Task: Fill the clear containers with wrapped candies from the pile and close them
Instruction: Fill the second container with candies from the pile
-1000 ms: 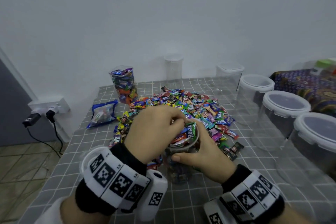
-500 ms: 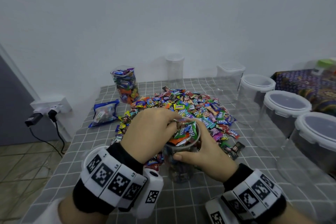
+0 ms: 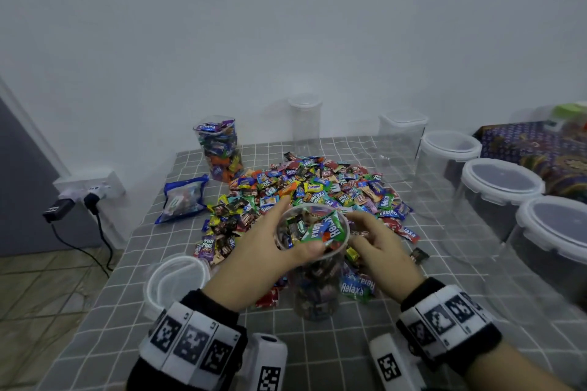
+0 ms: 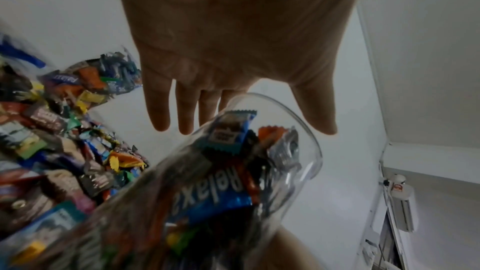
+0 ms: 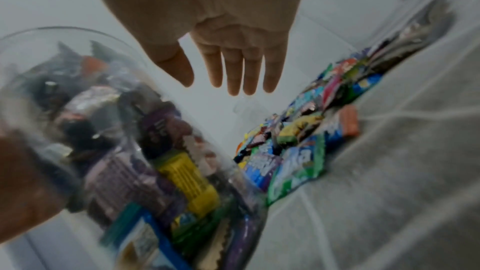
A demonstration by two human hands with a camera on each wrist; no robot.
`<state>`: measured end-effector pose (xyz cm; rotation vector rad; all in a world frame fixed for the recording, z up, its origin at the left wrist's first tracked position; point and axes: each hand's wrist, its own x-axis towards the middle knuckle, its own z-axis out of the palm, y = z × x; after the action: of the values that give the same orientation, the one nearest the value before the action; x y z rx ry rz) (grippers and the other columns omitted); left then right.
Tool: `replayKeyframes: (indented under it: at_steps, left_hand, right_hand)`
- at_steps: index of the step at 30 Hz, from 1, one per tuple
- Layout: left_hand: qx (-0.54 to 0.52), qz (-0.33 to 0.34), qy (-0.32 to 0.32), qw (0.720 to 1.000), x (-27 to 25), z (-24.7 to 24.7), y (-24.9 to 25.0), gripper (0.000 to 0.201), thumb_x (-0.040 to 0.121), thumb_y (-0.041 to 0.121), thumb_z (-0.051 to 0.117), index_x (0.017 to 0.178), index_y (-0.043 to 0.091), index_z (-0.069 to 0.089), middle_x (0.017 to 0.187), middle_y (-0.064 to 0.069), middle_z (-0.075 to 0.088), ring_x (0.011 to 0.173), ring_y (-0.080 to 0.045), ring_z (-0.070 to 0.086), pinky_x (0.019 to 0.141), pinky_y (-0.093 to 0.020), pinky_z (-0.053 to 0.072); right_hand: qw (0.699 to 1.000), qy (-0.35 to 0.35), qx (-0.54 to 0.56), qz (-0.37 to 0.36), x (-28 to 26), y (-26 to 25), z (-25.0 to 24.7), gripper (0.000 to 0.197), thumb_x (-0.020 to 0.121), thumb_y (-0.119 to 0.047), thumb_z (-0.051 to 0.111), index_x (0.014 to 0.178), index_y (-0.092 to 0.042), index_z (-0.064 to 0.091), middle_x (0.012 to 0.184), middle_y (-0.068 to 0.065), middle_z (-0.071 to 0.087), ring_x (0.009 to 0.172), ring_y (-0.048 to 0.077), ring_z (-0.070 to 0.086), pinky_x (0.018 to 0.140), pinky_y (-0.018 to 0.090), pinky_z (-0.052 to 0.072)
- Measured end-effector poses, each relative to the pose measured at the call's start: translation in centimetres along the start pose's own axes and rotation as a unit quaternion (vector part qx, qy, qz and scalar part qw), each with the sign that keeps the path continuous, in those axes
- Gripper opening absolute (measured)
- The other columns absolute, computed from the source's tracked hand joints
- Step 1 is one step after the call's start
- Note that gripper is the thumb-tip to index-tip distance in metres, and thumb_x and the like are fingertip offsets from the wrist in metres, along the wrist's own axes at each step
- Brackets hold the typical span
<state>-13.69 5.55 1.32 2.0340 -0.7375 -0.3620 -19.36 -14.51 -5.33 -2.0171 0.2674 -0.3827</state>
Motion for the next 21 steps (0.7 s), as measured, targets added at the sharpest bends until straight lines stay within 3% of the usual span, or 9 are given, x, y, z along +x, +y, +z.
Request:
replayKeyframes:
  at_steps: [4,6,8,10,13,16,21]
  left_hand:
    - [-0.037,0.003,-0.011,0.999,-0.1,0.3,-0.4,0.130,0.033,0.091,0.060,0.146,0.042,0.019,0.125,0.034,0.037,0.111,0.015,0.042,0.094,-0.017,0.036]
    - [-0.062,0.003,-0.019,0.998,-0.2,0.3,-0.5,0.127,0.035,0.082,0.069,0.145,0.042,0.020,0.125,0.035,0.038,0.116,0.010,0.046,0.094,-0.015,0.039]
    - [-0.087,0.001,-0.023,0.996,-0.2,0.5,-0.5,0.119,0.041,0.068,0.075,0.143,0.043,0.020,0.123,0.038,0.038,0.118,0.007,0.048,0.097,-0.017,0.041]
    - [-0.110,0.004,-0.024,0.994,-0.3,0.7,-0.7,0.113,0.042,0.060,0.079,0.139,0.047,0.022,0.122,0.038,0.041,0.117,0.008,0.048,0.099,-0.019,0.041]
    - [-0.115,0.014,-0.014,0.993,-0.2,1.1,-1.3,0.099,0.041,0.055,0.082,0.125,0.053,0.030,0.120,0.036,0.049,0.115,0.012,0.049,0.096,-0.015,0.041]
    - [-0.117,0.027,0.004,0.993,-0.1,1.5,-1.6,0.092,0.043,0.053,0.082,0.122,0.048,0.036,0.116,0.037,0.052,0.112,0.013,0.050,0.089,-0.010,0.042]
    - [-0.102,0.041,0.051,0.993,0.0,1.8,-1.3,0.081,0.039,0.055,0.079,0.111,0.051,0.041,0.108,0.043,0.052,0.101,0.019,0.052,0.078,0.000,0.040]
  right_hand:
    - [0.978,-0.017,-0.206,-0.019,1.1,1.3,-0.2,0.044,0.091,-0.032,0.052,0.133,-0.017,0.048,0.135,-0.001,0.049,0.125,0.017,0.042,0.106,0.035,0.034]
    - [0.950,-0.064,-0.306,0.000,1.4,1.7,-0.2,0.054,0.095,-0.038,0.048,0.142,-0.016,0.036,0.149,0.003,0.033,0.137,0.019,0.027,0.112,0.031,0.021]
    - [0.922,-0.120,-0.367,0.035,1.6,1.8,-0.1,0.064,0.096,-0.046,0.041,0.149,-0.019,0.019,0.157,0.002,0.012,0.144,0.018,0.010,0.117,0.034,0.010]
    - [0.898,-0.169,-0.403,0.060,1.6,1.7,0.1,0.068,0.096,-0.052,0.033,0.151,-0.023,0.005,0.159,0.001,-0.003,0.146,0.019,-0.003,0.117,0.040,0.001]
    - [0.876,-0.202,-0.432,0.070,1.7,2.0,0.4,0.071,0.096,-0.056,0.027,0.151,-0.023,-0.003,0.159,0.000,-0.011,0.146,0.019,-0.010,0.116,0.042,-0.004]
    - [0.871,-0.206,-0.442,0.066,1.8,2.3,0.4,0.073,0.095,-0.058,0.025,0.151,-0.022,-0.005,0.158,0.000,-0.012,0.145,0.019,-0.011,0.116,0.042,-0.004]
    - [0.874,-0.208,-0.435,0.058,1.9,2.3,0.4,0.073,0.095,-0.058,0.025,0.151,-0.022,-0.006,0.158,-0.001,-0.013,0.145,0.018,-0.012,0.117,0.040,-0.004]
